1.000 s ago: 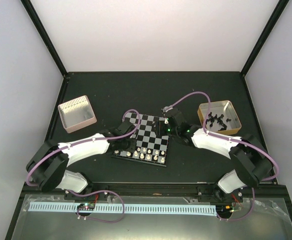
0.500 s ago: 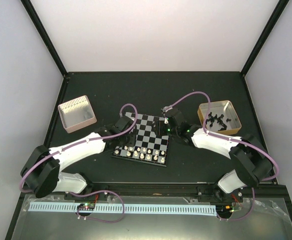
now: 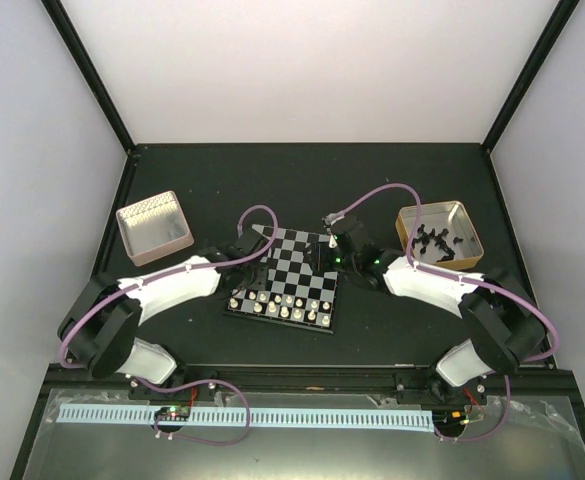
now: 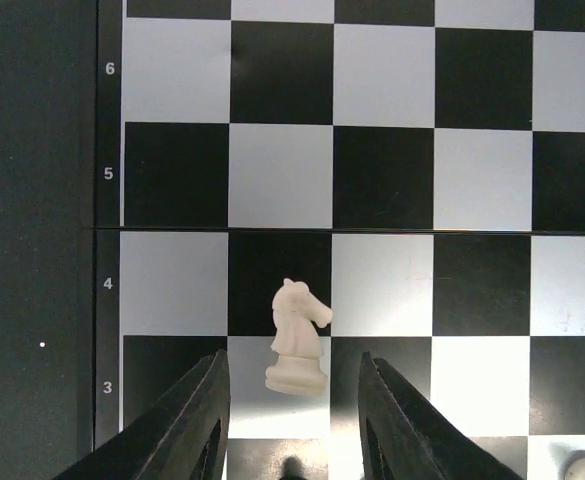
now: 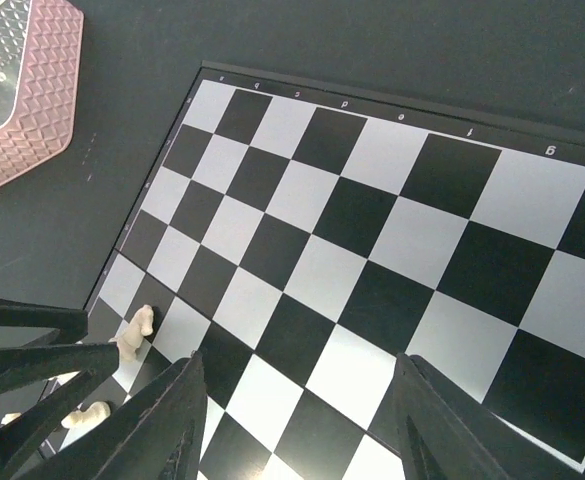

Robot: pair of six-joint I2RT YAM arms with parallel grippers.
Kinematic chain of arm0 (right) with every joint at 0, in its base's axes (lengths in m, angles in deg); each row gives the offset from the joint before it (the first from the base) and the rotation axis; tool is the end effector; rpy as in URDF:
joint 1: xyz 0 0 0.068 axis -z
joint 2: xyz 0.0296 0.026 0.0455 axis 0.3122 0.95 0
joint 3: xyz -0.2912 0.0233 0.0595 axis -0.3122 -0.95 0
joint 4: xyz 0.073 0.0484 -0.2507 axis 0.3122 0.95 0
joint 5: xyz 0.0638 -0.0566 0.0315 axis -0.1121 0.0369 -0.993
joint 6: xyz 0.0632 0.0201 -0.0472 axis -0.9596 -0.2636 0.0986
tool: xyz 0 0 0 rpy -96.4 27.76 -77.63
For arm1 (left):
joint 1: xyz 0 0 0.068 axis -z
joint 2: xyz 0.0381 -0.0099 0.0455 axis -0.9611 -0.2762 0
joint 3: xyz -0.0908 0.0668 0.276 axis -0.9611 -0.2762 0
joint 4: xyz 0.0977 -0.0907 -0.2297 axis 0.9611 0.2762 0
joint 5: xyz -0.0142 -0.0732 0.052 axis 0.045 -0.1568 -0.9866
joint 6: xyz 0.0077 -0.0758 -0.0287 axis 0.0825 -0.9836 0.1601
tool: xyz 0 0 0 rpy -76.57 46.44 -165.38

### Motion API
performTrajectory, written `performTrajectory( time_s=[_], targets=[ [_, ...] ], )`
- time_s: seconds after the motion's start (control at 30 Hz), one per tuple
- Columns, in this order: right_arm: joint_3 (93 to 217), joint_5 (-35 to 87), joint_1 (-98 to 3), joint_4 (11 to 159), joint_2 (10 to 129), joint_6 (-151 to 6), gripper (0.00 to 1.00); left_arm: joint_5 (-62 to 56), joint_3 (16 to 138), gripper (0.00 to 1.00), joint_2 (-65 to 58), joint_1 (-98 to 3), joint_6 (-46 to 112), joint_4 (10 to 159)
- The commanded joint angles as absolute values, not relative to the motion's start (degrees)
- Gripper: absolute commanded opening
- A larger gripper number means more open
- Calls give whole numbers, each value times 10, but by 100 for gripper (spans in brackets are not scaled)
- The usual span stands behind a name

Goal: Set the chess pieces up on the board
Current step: Pick up the chess piece from the chessboard.

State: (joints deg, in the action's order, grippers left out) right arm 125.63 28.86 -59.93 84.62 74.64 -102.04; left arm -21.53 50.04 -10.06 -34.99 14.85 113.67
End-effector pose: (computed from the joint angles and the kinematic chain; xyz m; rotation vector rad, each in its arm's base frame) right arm 0.2508 0.2313 0.1938 -0.1596 2.3990 0.7720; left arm 0.2239 -0.1646 0.1689 0.1594 2.6629 -0.1420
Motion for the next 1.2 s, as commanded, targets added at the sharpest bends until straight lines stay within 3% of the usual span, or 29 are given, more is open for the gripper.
performTrajectory(
  time_s=[0.0,0.43,0.83,1.17],
  targets=[
    [1260,277,-598,840,748,-1024,51,-207,524,36,-113,-358,156,1137],
    [1259,271,-598,845,742,-1026,49,-166,524,28,-143,-372,173,1118],
    [1266,253,-597,848,735,-1024,49,-158,522,9,-153,-376,180,1111],
    [1283,72,-598,818,725,-969,51,-30,489,7,-27,-375,225,1025]
  ],
)
